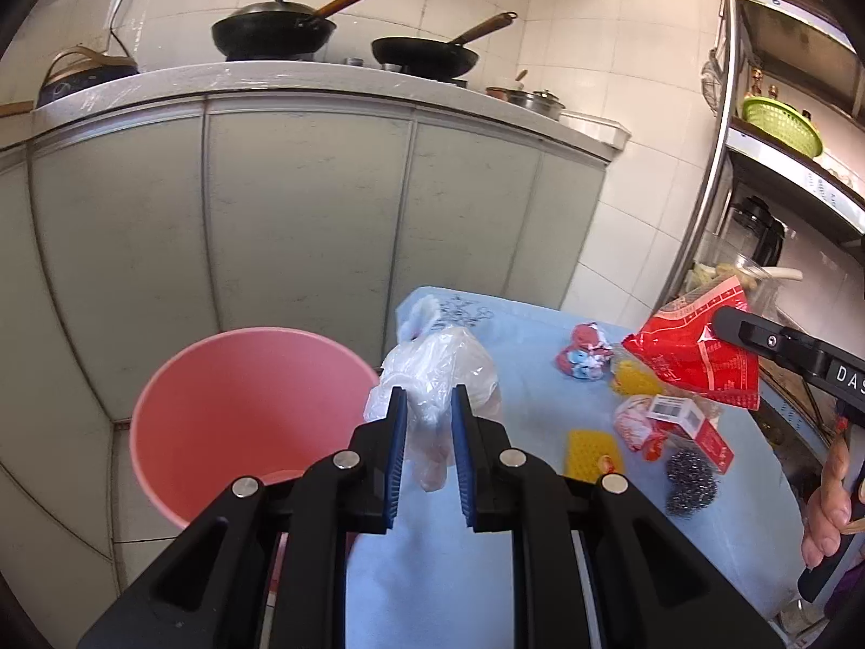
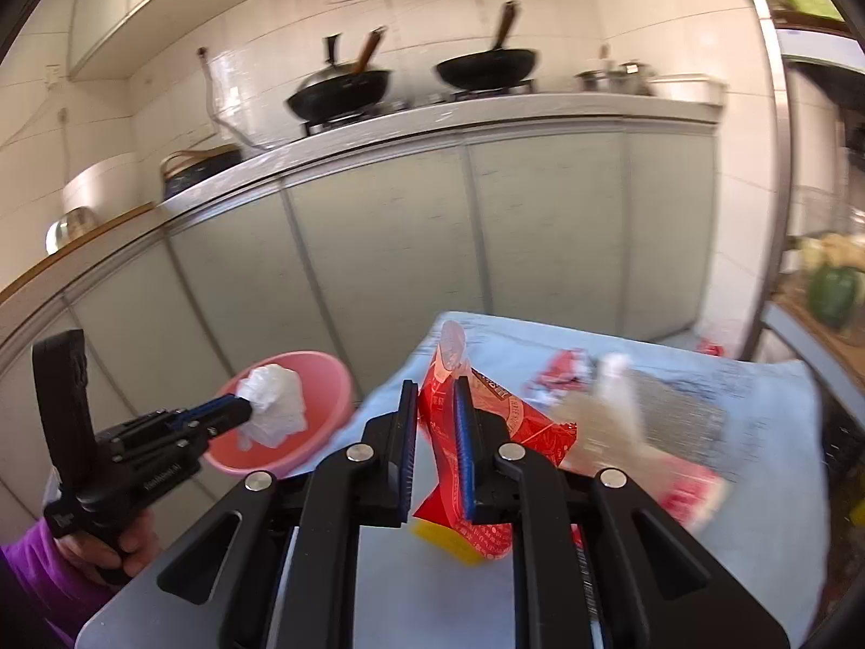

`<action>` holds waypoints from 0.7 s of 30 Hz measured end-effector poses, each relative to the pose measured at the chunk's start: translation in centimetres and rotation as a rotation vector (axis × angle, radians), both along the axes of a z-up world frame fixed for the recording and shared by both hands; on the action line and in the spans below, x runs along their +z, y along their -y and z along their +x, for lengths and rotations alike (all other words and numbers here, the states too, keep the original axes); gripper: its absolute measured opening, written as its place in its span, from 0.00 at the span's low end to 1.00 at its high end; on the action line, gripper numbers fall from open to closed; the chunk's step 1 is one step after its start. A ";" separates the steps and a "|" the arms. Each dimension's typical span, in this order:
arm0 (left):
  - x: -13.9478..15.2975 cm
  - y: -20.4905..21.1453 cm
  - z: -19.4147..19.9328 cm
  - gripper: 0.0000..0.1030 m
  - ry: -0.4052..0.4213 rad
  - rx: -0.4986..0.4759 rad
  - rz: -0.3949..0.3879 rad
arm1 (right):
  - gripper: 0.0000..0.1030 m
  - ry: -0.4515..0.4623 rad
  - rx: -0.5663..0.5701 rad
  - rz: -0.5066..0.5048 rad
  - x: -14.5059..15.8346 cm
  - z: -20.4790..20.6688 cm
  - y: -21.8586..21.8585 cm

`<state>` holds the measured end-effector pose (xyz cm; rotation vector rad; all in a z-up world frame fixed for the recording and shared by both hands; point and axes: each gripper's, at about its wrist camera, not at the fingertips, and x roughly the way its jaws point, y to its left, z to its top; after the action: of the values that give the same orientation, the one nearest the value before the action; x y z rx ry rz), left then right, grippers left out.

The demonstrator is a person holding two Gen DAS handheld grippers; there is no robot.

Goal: Collect trash
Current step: 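Carry both bags over the pink bucket and open both tools to drop them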

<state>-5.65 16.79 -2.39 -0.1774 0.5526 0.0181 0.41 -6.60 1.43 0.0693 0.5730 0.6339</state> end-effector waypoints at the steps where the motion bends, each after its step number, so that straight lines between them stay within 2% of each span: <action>1: -0.1 -0.8 -0.1 0.15 -0.003 0.020 0.000 | 0.13 -0.008 0.033 0.003 -0.2 0.3 -1.4; 6: -1.5 -4.8 -0.4 0.15 -0.042 0.125 -0.012 | 0.13 -0.038 0.175 -0.010 -1.4 1.6 -8.7; 12: -4.0 -7.7 0.3 0.15 -0.102 0.190 -0.018 | 0.13 -0.126 0.301 0.013 -3.6 3.3 -14.3; 21: -7.3 -9.6 1.4 0.16 -0.192 0.227 -0.022 | 0.13 -0.263 0.346 -0.037 -8.6 5.4 -18.6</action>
<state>-4.22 26.40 -9.69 -0.2611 0.7218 0.2516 5.85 12.02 -7.16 0.0187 0.8604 0.9580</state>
